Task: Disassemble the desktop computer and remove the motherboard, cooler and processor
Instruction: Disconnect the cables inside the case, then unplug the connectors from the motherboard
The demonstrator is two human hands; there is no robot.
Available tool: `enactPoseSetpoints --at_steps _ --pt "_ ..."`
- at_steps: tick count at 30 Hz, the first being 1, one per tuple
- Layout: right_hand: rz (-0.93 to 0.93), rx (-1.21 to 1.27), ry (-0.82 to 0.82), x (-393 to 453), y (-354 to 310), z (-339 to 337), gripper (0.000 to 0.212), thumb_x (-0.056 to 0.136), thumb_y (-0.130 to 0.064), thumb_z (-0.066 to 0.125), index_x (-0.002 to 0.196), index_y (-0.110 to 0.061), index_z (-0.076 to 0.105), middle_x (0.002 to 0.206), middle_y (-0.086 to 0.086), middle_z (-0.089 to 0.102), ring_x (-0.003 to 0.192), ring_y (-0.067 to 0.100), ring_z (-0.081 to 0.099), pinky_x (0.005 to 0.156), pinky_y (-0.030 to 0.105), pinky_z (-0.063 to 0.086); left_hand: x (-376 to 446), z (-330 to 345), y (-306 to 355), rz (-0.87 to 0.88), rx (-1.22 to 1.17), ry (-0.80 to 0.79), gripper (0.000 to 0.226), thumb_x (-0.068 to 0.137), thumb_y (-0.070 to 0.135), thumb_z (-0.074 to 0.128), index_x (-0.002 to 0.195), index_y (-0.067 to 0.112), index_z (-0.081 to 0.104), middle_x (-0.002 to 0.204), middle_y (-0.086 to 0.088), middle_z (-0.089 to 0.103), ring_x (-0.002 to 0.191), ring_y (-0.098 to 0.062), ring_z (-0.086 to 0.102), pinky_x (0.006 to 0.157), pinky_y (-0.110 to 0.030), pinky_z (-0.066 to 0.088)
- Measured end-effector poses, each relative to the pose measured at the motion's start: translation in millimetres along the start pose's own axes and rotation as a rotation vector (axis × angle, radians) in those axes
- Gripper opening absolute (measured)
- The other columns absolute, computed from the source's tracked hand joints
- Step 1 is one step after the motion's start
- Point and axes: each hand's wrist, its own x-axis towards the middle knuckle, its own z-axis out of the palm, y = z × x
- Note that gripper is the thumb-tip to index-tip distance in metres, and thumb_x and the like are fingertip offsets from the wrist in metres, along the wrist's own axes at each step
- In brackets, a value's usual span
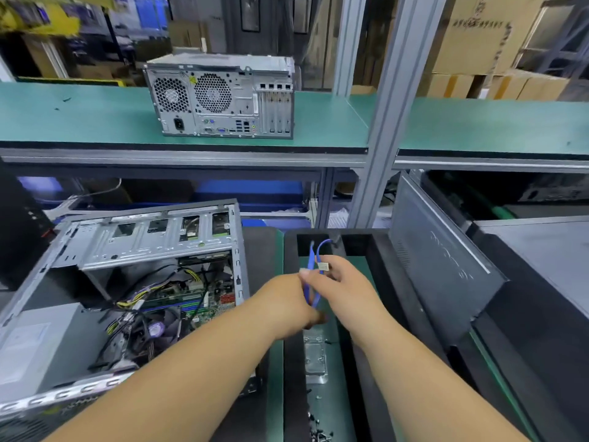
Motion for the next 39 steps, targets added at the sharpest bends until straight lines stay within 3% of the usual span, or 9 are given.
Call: enactPoseSetpoints --at_steps 4,9,13,16,18,22,26,32,39 --pt "0.06 -0.114 0.105 27 24 -25 0.026 0.076 -0.047 0.073 0.093 -0.03 0.064 0.088 -0.01 0.067 0.081 0.007 0.062 0.066 0.024 0.042 -1 0 -10 -0.053 -0.031 0.125 0.046 0.069 0.052 0.077 0.104 0.028 0.06 0.095 0.012 0.064 0.086 -0.008 0.063 0.082 -0.026 0.051" --pt "0.19 -0.262 -0.06 76 64 -31 0.049 0.088 -0.043 0.065 0.129 -0.017 0.059 0.115 -0.007 0.059 0.105 0.019 0.06 0.094 0.037 0.05 -13 -16 -28 -0.029 -0.091 0.296 0.024 0.08 0.046 0.07 0.1 0.033 0.065 0.094 0.014 0.064 0.083 -0.001 0.061 0.075 -0.016 0.046" --pt "0.188 -0.412 -0.146 97 78 -22 0.057 0.097 -0.035 0.055 0.148 -0.015 0.039 0.119 0.002 0.057 0.105 0.022 0.05 0.073 0.021 0.042 -24 -22 -43 -0.005 -0.156 0.418 0.009 0.084 0.029 0.068 0.094 0.03 0.069 0.087 0.013 0.066 0.079 0.003 0.059 0.065 -0.002 0.04" --pt "0.183 -0.408 -0.125 97 84 -19 0.056 0.098 -0.03 0.056 0.149 -0.017 0.038 0.144 0.005 0.048 0.108 0.021 0.056 0.078 0.023 0.04 -32 -26 -58 0.005 -0.176 0.492 0.01 0.086 0.023 0.066 0.092 0.031 0.069 0.089 0.012 0.064 0.079 0.006 0.057 0.069 -0.008 0.039" --pt "0.189 -0.326 -0.107 92 84 -16 0.048 0.096 -0.027 0.058 0.142 -0.016 0.047 0.14 0.002 0.052 0.1 0.016 0.056 0.079 0.023 0.041 -38 -28 -69 0.012 -0.187 0.53 0.013 0.086 0.021 0.066 0.089 0.034 0.07 0.09 0.011 0.063 0.074 0.006 0.056 0.069 -0.009 0.039" --pt "0.165 -0.247 -0.098 83 73 -6 0.036 0.096 -0.022 0.058 0.132 -0.016 0.057 0.13 -0.002 0.06 0.113 0.016 0.058 0.097 0.031 0.044 -52 -31 -94 -0.011 -0.2 0.59 0.016 0.085 0.019 0.067 0.087 0.035 0.07 0.086 0.017 0.062 0.075 0.006 0.056 0.068 -0.007 0.041" --pt "0.054 -0.227 -0.154 71 43 20 0.02 0.096 -0.022 0.055 0.114 -0.027 0.064 0.114 -0.009 0.065 0.094 0.005 0.064 0.077 0.022 0.048 -62 -36 -124 -0.147 -0.218 0.594 0.013 0.088 0.027 0.064 0.086 0.039 0.068 0.086 0.016 0.065 0.079 0.001 0.06 0.07 -0.019 0.046" --pt "-0.148 -0.296 -0.262 50 -2 66 0.018 0.095 -0.027 0.055 0.103 -0.038 0.067 0.107 -0.017 0.065 0.098 0.003 0.061 0.083 0.025 0.048 -79 -44 -168 -0.315 -0.214 0.667 0.009 0.088 0.03 0.063 0.088 0.039 0.066 0.079 0.012 0.064 0.068 -0.004 0.063 0.059 -0.019 0.048" --pt "-0.301 -0.44 -0.32 32 -40 108 0.018 0.096 -0.027 0.055 0.096 -0.04 0.067 0.093 -0.017 0.058 0.078 -0.012 0.053 0.065 0.016 0.038 -101 -66 -209 -0.402 -0.064 0.678 0.014 0.086 0.031 0.062 0.098 0.036 0.064 0.093 0.015 0.06 0.081 -0.009 0.06 0.073 -0.03 0.052"
